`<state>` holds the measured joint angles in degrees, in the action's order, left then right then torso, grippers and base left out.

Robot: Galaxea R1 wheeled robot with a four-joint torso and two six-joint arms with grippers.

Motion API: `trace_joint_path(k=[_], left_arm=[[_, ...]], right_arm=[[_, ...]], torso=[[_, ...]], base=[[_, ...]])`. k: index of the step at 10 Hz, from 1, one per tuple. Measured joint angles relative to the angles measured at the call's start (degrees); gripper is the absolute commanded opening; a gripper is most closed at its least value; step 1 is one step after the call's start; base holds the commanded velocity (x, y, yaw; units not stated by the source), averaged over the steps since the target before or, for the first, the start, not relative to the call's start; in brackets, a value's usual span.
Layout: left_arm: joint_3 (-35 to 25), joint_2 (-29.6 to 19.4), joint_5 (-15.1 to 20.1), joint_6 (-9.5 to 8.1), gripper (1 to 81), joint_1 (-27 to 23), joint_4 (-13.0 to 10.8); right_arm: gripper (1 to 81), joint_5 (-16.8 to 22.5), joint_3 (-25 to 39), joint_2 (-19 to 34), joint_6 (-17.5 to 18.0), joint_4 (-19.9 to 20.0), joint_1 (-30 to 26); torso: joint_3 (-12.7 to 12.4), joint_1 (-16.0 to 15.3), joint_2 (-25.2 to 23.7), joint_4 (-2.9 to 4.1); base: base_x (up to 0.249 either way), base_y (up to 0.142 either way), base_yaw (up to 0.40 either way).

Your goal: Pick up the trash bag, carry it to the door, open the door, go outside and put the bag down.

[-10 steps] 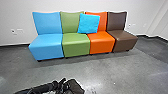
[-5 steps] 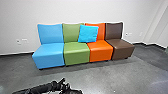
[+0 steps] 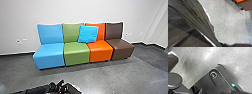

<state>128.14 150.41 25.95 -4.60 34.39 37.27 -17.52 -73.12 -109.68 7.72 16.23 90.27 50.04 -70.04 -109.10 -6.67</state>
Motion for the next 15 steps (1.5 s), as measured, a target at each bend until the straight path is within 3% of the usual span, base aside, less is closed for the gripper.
trace_joint_path(k=[8, 10, 15], left_arm=[[-10.8, -8.8, 0.5, 0.02, 1.0, 2.9, -0.2], [-11.0, -9.1, 0.5, 0.35, 1.0, 4.8, -0.6], [-15.2, -12.6, 0.1, 4.39, 1.0, 8.9, -0.9]], right_arm=[[81.1, 0.9, -2.8, -2.5, -0.2, -0.2, 0.7], [81.1, 1.0, -3.4, -2.8, -0.2, -0.2, 1.1], [81.1, 1.0, -4.8, -4.7, -0.2, -0.3, 0.8]], torso=[[-16.2, 10.2, 15.5, 0.00], [-17.2, 12.2, 18.5, 0.00], [-17.6, 19.0, 29.2, -0.02]], base=[[0.000, 0.000, 0.000], [0.000, 0.000, 0.000], [0.000, 0.000, 0.000]])
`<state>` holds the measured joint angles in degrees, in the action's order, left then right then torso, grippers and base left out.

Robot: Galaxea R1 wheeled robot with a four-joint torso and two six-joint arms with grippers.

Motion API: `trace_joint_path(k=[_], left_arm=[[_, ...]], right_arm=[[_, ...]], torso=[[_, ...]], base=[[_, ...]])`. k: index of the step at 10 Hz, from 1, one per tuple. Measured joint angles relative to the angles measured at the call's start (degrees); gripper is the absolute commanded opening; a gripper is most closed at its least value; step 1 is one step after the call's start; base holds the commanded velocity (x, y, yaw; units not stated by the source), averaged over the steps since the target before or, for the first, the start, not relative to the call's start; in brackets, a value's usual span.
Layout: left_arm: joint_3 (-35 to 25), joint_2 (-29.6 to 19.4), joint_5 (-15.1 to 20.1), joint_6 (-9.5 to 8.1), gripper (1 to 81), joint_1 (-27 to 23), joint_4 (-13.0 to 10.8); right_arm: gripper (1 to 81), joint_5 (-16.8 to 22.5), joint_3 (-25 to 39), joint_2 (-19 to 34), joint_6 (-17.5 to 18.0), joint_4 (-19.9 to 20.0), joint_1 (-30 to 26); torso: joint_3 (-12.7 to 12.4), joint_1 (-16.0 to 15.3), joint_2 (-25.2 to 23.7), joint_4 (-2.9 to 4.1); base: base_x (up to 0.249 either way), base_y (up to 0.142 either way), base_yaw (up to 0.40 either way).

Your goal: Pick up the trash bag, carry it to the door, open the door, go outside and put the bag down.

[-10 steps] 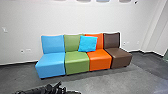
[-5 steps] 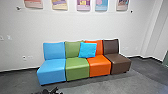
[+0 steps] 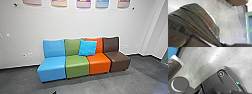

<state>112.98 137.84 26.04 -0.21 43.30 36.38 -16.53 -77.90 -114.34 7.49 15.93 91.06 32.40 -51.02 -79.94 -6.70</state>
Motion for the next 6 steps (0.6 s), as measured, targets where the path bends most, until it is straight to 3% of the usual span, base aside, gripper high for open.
trace_joint_path(k=[2, 6], left_arm=[[-2.2, -2.2, 0.1, 1.66, 1.0, 3.0, -0.2], [-9.5, -9.3, -0.2, 3.21, 1.0, 4.6, -0.2]], right_arm=[[81.1, 0.0, -2.1, -1.7, 0.0, 0.0, 0.0], [81.1, 0.3, -4.7, -4.6, 0.0, -0.1, 0.2]], torso=[[-2.3, 2.3, 3.6, 0.00], [-10.1, 7.6, 11.7, 0.00]], base=[[0.000, 0.000, 0.000], [0.000, 0.000, 0.000]])
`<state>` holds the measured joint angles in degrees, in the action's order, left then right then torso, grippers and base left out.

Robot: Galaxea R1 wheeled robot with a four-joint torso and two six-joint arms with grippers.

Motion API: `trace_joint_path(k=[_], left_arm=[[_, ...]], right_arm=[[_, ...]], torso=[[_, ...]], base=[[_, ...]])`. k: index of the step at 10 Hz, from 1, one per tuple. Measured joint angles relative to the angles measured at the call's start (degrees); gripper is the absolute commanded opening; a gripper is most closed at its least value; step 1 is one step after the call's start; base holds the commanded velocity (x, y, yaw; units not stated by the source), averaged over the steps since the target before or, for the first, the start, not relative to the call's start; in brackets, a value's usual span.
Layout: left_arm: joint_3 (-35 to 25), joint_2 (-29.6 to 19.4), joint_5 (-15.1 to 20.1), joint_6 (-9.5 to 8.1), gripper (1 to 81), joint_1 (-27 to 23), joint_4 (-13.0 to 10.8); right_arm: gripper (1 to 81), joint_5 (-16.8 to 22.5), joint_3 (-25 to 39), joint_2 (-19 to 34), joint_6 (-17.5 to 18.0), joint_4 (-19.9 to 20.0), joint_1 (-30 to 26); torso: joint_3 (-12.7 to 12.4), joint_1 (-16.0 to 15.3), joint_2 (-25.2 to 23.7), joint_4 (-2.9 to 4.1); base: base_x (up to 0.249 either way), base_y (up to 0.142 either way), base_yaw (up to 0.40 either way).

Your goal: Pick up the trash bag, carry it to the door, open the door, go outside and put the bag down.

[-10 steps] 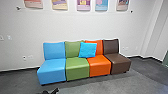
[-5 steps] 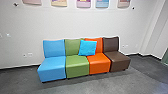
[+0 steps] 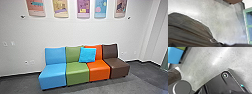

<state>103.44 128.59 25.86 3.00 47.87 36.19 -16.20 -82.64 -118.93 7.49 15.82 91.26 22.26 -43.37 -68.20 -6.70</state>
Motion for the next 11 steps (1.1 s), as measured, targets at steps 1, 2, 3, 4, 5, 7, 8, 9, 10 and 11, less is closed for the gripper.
trace_joint_path(k=[1, 2, 3, 4, 5, 7, 8, 9, 10, 11], left_arm=[[-0.2, -0.7, 0.1, 0.20, 1.0, 1.8, 0.0], [-0.4, -0.6, 0.2, 0.57, 1.0, 3.2, 0.0], [-0.6, -0.3, 0.3, 1.40, 1.0, 3.8, 0.0], [-0.7, -0.2, 0.1, 1.55, 1.0, 4.0, 0.0], [-0.6, -0.3, -0.1, 2.10, 1.0, 4.7, 0.0], [0.1, 0.0, -0.1, 3.47, 1.0, 8.1, 0.0], [0.3, 0.2, -0.2, 4.27, 1.0, 9.0, 0.0], [0.5, 0.4, -0.4, 4.49, 1.0, 9.6, 0.0], [0.6, 1.0, -0.6, 5.02, 1.0, 10.4, 0.0], [1.4, 2.1, -0.8, 6.12, 1.0, 11.5, 0.0]], right_arm=[[81.1, 0.1, -0.2, -0.1, 0.0, 0.0, 0.1], [81.1, 0.2, -0.5, -0.4, 0.0, 0.0, 0.2], [81.1, 0.3, -0.7, -0.5, 0.0, 0.0, 0.5], [81.1, 0.4, -1.0, -0.6, 0.0, 0.0, 0.7], [81.1, 0.3, -1.6, -1.3, 0.0, -0.1, 0.7], [81.1, 0.4, -3.8, -3.9, 0.0, -0.2, 0.7], [81.1, 0.4, -4.8, -5.2, 0.0, -0.4, 0.7], [81.1, 0.4, -5.7, -5.9, 0.0, -0.6, 0.8], [81.1, 0.4, -6.3, -6.0, 0.0, -0.6, 0.8], [81.1, 0.3, -6.9, -6.1, 0.0, -0.7, 0.8]], torso=[[-2.0, 1.3, 2.0, 0.00], [-4.1, 2.7, 4.0, 0.00], [-6.2, 4.0, 6.0, 0.00], [-8.0, 5.3, 7.9, 0.00], [-8.5, 6.3, 9.3, 0.00], [-9.2, 8.6, 13.0, 0.00], [-9.3, 10.0, 15.1, 0.00], [-9.3, 11.4, 17.2, 0.00], [-9.3, 12.7, 19.3, 0.00], [-9.3, 14.1, 21.4, 0.00]], base=[[0.000, 0.000, 0.000], [0.000, 0.000, 0.000], [0.000, 0.000, 0.000], [0.000, 0.000, 0.000], [0.000, 0.000, 0.000], [0.000, 0.000, 0.000], [0.000, 0.000, 0.000], [0.000, 0.000, 0.000], [0.000, 0.000, 0.000], [0.000, 0.000, 0.000]])
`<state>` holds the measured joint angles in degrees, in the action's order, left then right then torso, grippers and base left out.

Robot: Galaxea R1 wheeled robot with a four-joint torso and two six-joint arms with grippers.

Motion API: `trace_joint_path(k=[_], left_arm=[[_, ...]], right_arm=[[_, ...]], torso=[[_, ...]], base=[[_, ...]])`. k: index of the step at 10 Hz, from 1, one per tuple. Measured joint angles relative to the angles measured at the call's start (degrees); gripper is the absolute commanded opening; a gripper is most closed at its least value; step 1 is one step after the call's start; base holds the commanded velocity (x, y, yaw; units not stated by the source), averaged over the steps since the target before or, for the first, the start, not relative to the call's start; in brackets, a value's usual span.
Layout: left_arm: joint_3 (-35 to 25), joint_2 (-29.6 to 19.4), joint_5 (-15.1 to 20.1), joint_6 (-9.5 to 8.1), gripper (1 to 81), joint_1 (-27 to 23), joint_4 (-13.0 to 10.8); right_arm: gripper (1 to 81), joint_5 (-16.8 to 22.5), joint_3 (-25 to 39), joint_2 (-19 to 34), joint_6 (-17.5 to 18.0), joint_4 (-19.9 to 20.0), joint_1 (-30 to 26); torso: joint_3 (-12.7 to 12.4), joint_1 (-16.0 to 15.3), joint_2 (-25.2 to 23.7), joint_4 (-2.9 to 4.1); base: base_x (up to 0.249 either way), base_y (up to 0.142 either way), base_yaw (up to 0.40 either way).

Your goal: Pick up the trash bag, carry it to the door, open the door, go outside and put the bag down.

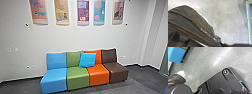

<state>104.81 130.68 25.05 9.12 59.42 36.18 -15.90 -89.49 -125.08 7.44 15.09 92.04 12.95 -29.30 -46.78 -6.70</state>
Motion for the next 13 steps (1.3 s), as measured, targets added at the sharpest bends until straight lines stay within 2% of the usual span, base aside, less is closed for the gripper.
trace_joint_path(k=[4, 6, 8, 11, 13], left_arm=[[6.1, 3.5, -1.8, 3.01, 1.0, 4.2, 0.0], [6.4, 5.2, -3.8, 4.41, 1.0, 6.6, 0.0], [6.7, 4.9, -5.5, 5.66, 1.0, 7.8, 0.1], [6.9, 5.3, -8.2, 6.03, 1.0, 9.7, 0.1], [6.9, 6.4, -8.6, 6.03, 1.0, 10.0, 0.1]], right_arm=[[81.1, 0.0, -1.2, -2.5, 0.0, -0.2, -0.5], [81.1, -0.1, -2.7, -3.3, 0.0, -0.4, -0.5], [81.1, -0.1, -3.4, -4.3, 0.0, -0.9, -0.5], [81.1, 0.1, -5.4, -5.4, 0.0, -0.9, -1.1], [81.1, 0.5, -6.1, -6.2, 0.0, -0.9, -1.1]], torso=[[0.0, 5.5, 8.5, 0.00], [0.0, 8.3, 12.9, 0.00], [0.0, 11.1, 17.1, 0.00], [0.0, 15.3, 23.6, 0.00], [0.0, 18.0, 27.8, 0.00]], base=[[0.000, 0.000, 0.000], [0.000, 0.000, 0.000], [0.000, 0.000, 0.000], [0.000, 0.000, 0.000], [0.000, 0.000, 0.000]])
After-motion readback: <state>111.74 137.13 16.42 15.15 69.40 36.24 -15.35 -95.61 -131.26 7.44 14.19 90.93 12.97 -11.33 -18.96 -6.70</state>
